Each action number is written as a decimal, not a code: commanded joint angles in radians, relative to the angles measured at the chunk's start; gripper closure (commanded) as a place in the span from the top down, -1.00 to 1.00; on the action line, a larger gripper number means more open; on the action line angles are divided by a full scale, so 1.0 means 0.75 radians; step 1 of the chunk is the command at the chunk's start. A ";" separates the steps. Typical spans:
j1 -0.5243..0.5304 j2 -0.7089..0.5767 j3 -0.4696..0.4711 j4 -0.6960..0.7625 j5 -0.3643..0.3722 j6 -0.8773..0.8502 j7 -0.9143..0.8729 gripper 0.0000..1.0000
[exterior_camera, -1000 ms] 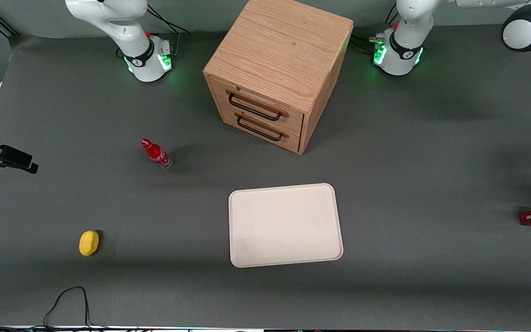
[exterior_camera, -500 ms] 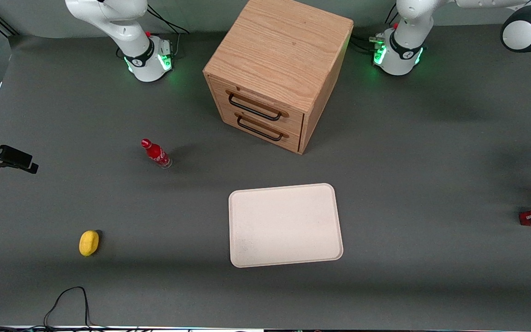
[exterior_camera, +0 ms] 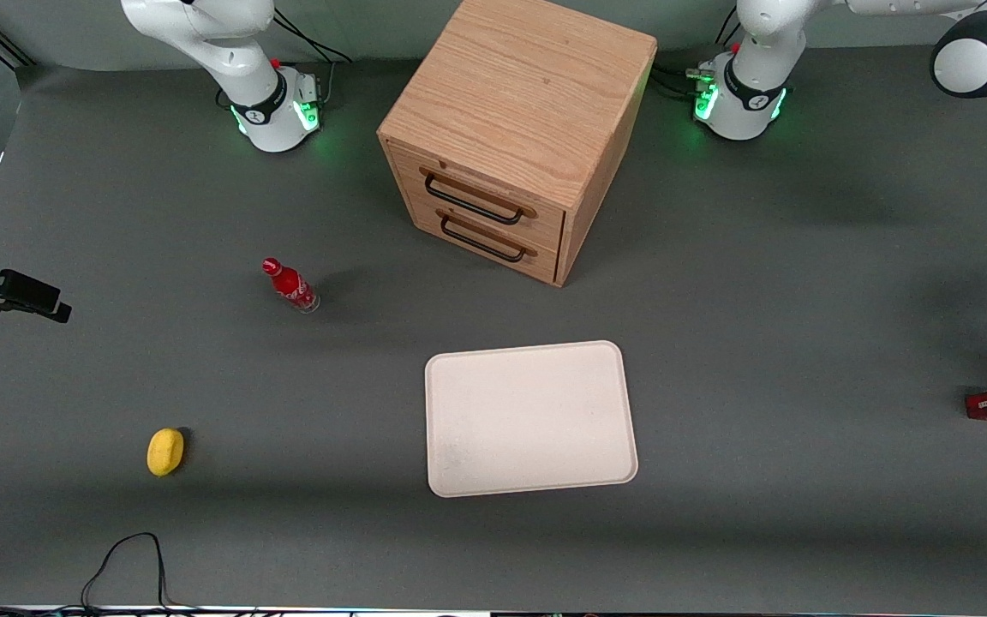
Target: Place red cookie box on tray
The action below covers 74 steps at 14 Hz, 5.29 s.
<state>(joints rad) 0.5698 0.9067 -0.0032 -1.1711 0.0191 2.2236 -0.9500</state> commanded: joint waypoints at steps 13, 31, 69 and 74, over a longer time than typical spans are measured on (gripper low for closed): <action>0.009 -0.343 0.015 0.404 0.017 -0.792 0.021 -1.00; -0.872 -0.491 -0.135 0.398 0.048 -1.063 0.291 -1.00; -1.322 -0.031 -0.096 0.005 0.230 -0.144 0.344 0.71; -1.320 -0.047 -0.096 0.003 0.234 -0.171 0.245 1.00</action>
<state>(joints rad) -0.4158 0.8913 -0.0792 -1.1568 0.1759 2.1089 -0.7014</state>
